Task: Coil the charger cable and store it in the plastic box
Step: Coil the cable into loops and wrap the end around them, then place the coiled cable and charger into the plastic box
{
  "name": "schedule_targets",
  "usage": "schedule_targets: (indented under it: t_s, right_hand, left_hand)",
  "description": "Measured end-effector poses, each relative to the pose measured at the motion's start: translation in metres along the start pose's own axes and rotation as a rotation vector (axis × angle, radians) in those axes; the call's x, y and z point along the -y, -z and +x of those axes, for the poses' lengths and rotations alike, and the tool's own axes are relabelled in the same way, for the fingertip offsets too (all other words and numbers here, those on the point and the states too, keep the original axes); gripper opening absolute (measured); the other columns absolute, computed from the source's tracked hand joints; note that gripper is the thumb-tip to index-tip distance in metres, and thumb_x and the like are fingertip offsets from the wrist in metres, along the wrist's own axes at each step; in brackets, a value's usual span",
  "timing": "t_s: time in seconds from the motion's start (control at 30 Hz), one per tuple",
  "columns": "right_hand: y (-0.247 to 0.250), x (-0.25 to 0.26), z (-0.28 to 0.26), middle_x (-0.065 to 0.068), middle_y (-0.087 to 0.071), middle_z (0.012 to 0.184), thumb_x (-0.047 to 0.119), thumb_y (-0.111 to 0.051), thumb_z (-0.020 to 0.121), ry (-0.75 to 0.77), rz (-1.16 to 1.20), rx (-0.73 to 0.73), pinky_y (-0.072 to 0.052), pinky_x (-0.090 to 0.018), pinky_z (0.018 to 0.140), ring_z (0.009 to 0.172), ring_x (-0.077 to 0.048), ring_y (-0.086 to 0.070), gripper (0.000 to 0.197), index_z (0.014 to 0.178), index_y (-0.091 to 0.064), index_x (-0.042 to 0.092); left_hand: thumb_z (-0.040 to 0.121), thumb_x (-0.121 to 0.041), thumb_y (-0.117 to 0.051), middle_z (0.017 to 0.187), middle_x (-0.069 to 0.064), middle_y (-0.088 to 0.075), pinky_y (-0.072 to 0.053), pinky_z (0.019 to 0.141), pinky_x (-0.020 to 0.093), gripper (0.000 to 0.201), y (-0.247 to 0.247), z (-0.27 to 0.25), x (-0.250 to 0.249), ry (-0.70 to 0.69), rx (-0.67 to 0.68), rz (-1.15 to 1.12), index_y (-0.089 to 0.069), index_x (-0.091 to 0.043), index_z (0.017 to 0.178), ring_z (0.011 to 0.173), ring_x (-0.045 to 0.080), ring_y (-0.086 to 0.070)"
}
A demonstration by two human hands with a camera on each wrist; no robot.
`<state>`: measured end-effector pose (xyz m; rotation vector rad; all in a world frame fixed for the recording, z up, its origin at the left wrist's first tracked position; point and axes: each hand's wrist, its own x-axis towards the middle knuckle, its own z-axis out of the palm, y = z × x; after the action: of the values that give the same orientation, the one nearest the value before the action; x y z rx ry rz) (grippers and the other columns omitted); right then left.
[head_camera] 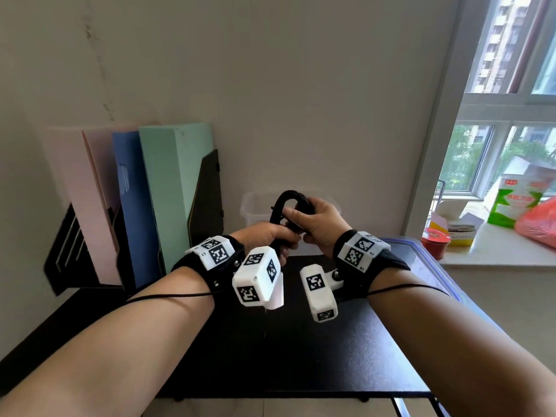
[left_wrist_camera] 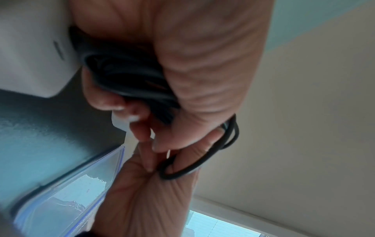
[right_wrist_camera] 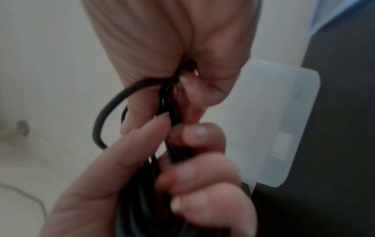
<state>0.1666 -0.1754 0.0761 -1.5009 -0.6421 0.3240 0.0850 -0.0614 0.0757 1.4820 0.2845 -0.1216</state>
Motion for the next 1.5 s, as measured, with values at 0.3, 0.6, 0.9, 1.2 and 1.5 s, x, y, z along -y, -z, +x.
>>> schedule_targets:
  t_s: [0.3,0.6,0.9,1.2,1.5]
  right_hand:
    - [-0.007,0.021,0.005,0.003,-0.058,0.061,0.017,-0.076,0.077,0.156,0.087,-0.173,-0.038,-0.02,0.038,0.04,-0.006,-0.052,0.019,0.078,-0.058,0.014]
    - [0.0,0.051,0.037,-0.001,-0.051,0.068,0.023,-0.072,0.081,0.079,0.34,-0.327,-0.039,-0.018,0.038,0.045,-0.009,-0.042,0.021,0.084,-0.055,0.012]
    - [0.003,0.07,0.069,-0.002,-0.05,0.068,0.029,-0.072,0.08,-0.085,0.625,-0.369,-0.046,-0.015,0.041,0.049,-0.01,-0.045,0.026,0.08,-0.054,0.01]
    - [0.024,0.053,0.12,-0.007,-0.057,0.073,0.032,-0.072,0.08,-0.133,0.432,-0.551,-0.054,-0.027,0.055,0.051,-0.018,-0.057,0.031,0.079,-0.048,0.012]
    - [0.032,-0.005,0.16,-0.012,-0.058,0.064,0.033,-0.067,0.083,-0.284,0.086,-0.521,-0.059,-0.04,0.059,0.049,-0.022,-0.058,0.04,0.098,-0.053,-0.002]
  left_hand:
    - [0.063,-0.044,-0.08,0.098,0.012,-0.069,-0.045,0.093,0.036,0.054,0.014,0.004,-0.003,-0.335,-0.027,-0.111,-0.066,-0.011,0.102,0.099,0.025,-0.061]
    - [0.027,-0.045,-0.092,0.139,0.007,-0.048,-0.045,0.09,0.057,0.126,0.038,0.008,0.012,-0.222,0.073,-0.121,-0.038,-0.025,0.14,0.124,0.03,-0.05]
    - [0.078,-0.019,-0.07,0.098,0.019,-0.051,-0.042,0.045,0.017,0.024,0.026,0.032,-0.008,-0.245,-0.003,-0.046,-0.061,-0.014,0.099,0.072,0.018,-0.045]
    - [0.081,-0.038,-0.067,0.065,-0.002,-0.049,-0.031,0.052,0.022,0.031,0.058,0.063,-0.062,-0.241,-0.432,0.321,-0.065,-0.01,0.093,0.056,0.011,-0.04]
    - [0.068,-0.038,-0.078,0.082,0.004,-0.071,-0.046,0.064,0.024,0.028,0.085,0.118,-0.053,-0.183,-0.602,0.772,-0.072,-0.012,0.077,0.07,0.016,-0.062]
